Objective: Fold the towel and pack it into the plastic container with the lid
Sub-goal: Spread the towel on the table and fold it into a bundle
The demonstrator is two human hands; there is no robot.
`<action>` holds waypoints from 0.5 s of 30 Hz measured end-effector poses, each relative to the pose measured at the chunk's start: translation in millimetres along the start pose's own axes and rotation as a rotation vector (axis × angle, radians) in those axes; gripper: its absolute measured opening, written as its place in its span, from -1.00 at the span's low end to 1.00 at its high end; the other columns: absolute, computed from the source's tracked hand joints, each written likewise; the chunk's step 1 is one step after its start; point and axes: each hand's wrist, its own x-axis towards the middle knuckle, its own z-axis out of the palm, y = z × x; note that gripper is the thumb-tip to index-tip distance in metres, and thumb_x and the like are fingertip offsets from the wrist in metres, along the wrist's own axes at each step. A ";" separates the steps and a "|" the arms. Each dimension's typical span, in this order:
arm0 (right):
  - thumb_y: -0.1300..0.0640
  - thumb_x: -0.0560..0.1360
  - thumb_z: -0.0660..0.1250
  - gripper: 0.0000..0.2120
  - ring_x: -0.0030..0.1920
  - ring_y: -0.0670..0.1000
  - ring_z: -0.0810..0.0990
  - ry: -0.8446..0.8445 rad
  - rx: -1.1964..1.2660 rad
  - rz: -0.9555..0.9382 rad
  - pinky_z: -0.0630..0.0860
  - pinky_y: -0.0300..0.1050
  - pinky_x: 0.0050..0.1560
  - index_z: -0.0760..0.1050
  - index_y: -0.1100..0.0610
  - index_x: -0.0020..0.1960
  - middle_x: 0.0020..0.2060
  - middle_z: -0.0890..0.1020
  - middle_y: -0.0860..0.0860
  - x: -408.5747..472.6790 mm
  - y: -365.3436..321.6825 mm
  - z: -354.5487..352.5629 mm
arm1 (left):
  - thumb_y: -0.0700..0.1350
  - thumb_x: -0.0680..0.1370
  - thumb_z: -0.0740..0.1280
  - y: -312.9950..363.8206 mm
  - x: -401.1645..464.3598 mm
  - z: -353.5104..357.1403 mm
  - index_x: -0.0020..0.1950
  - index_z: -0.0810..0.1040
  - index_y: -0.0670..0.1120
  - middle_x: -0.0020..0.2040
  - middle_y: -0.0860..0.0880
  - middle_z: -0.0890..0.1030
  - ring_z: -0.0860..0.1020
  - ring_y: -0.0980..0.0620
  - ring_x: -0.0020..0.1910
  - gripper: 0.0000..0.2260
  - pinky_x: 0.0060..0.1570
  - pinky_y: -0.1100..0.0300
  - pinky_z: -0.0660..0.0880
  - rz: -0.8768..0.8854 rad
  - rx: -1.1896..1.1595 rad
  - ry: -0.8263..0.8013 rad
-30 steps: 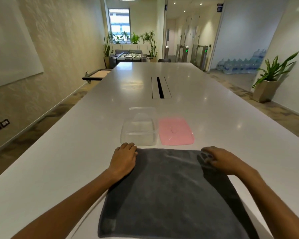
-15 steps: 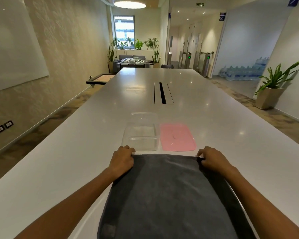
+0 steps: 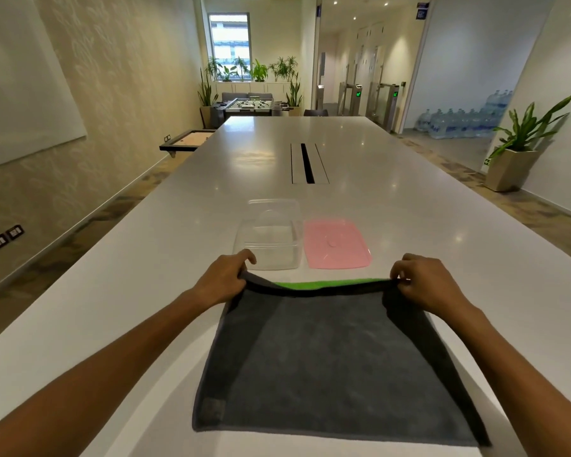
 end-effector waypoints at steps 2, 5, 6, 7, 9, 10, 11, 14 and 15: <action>0.21 0.41 0.39 -0.85 -0.19 0.00 0.52 -0.009 0.007 -0.023 0.46 -0.18 -0.16 0.63 0.06 -0.05 -0.17 0.57 -0.04 -9.5 1.1 -7.2 | -0.26 0.45 0.35 -2.0 -4.3 -6.9 -0.11 0.53 -0.04 -0.19 -0.01 0.57 0.54 0.02 -0.21 -0.87 -0.20 0.32 0.43 0.048 0.031 0.002; 0.21 0.41 0.40 -0.86 -0.21 -0.04 0.49 -0.029 0.018 -0.042 0.33 -0.27 -0.23 0.62 0.06 -0.05 -0.21 0.50 -0.09 -24.4 4.1 -15.5 | -0.22 0.45 0.40 -7.3 -14.2 -14.5 -0.21 0.53 -0.03 -0.21 -0.01 0.58 0.53 0.05 -0.22 -0.88 -0.20 0.31 0.47 0.071 0.060 -0.013; 0.21 0.42 0.40 -0.87 -0.22 -0.05 0.48 -0.035 0.017 -0.050 0.31 -0.30 -0.25 0.62 0.05 -0.05 -0.22 0.50 -0.10 -29.4 4.7 -17.2 | -0.20 0.45 0.43 -9.1 -17.8 -16.5 -0.21 0.54 -0.03 -0.22 -0.01 0.59 0.53 0.06 -0.23 -0.89 -0.19 0.27 0.50 0.078 0.059 -0.020; 0.20 0.42 0.41 -0.87 -0.22 -0.06 0.48 -0.043 0.015 -0.060 0.30 -0.31 -0.25 0.62 0.04 -0.05 -0.22 0.51 -0.10 -34.2 5.4 -17.4 | -0.18 0.44 0.44 -10.3 -22.0 -18.2 -0.21 0.55 -0.03 -0.23 -0.01 0.59 0.53 0.07 -0.25 -0.90 -0.18 0.24 0.51 0.084 0.060 -0.032; 0.19 0.42 0.42 -0.87 -0.21 -0.07 0.49 -0.068 0.016 -0.075 0.35 -0.29 -0.20 0.62 0.03 -0.05 -0.21 0.53 -0.11 -44.0 5.5 -16.7 | -0.15 0.43 0.46 -11.8 -30.3 -19.9 -0.22 0.54 -0.02 -0.26 0.03 0.57 0.51 0.11 -0.27 -0.88 -0.23 0.32 0.45 0.097 0.073 -0.075; 0.19 0.42 0.42 -0.87 -0.20 -0.08 0.50 -0.085 0.017 -0.083 0.38 -0.26 -0.16 0.62 0.02 -0.06 -0.20 0.54 -0.11 -48.8 5.0 -15.7 | -0.14 0.43 0.46 -12.0 -34.4 -19.9 -0.22 0.52 0.00 -0.27 0.06 0.55 0.50 0.12 -0.28 -0.87 -0.26 0.35 0.40 0.106 0.091 -0.105; 0.18 0.42 0.42 -0.87 -0.19 -0.08 0.50 -0.102 0.015 -0.092 0.39 -0.24 -0.14 0.63 0.01 -0.06 -0.18 0.56 -0.12 -53.1 4.9 -14.1 | -0.13 0.43 0.46 -12.2 -38.2 -19.6 -0.22 0.51 0.02 -0.27 0.08 0.53 0.49 0.13 -0.28 -0.86 -0.27 0.37 0.36 0.118 0.116 -0.133; 0.17 0.39 0.42 -0.86 -0.24 -0.11 0.46 -0.124 -0.008 -0.125 0.30 -0.21 -0.14 0.63 -0.01 -0.08 -0.19 0.58 -0.11 -63.5 3.7 -10.0 | -0.08 0.43 0.45 -11.8 -45.8 -17.4 -0.20 0.49 0.04 -0.25 0.12 0.50 0.47 0.14 -0.25 -0.86 -0.27 0.38 0.31 0.162 0.197 -0.203; 0.17 0.38 0.42 -0.86 -0.28 -0.14 0.42 -0.126 -0.019 -0.132 0.27 -0.21 -0.14 0.63 -0.01 -0.09 -0.21 0.57 -0.12 -65.8 4.0 -7.8 | -0.06 0.43 0.45 -11.5 -46.9 -16.8 -0.19 0.49 0.04 -0.24 0.12 0.50 0.46 0.14 -0.24 -0.87 -0.27 0.38 0.30 0.175 0.220 -0.220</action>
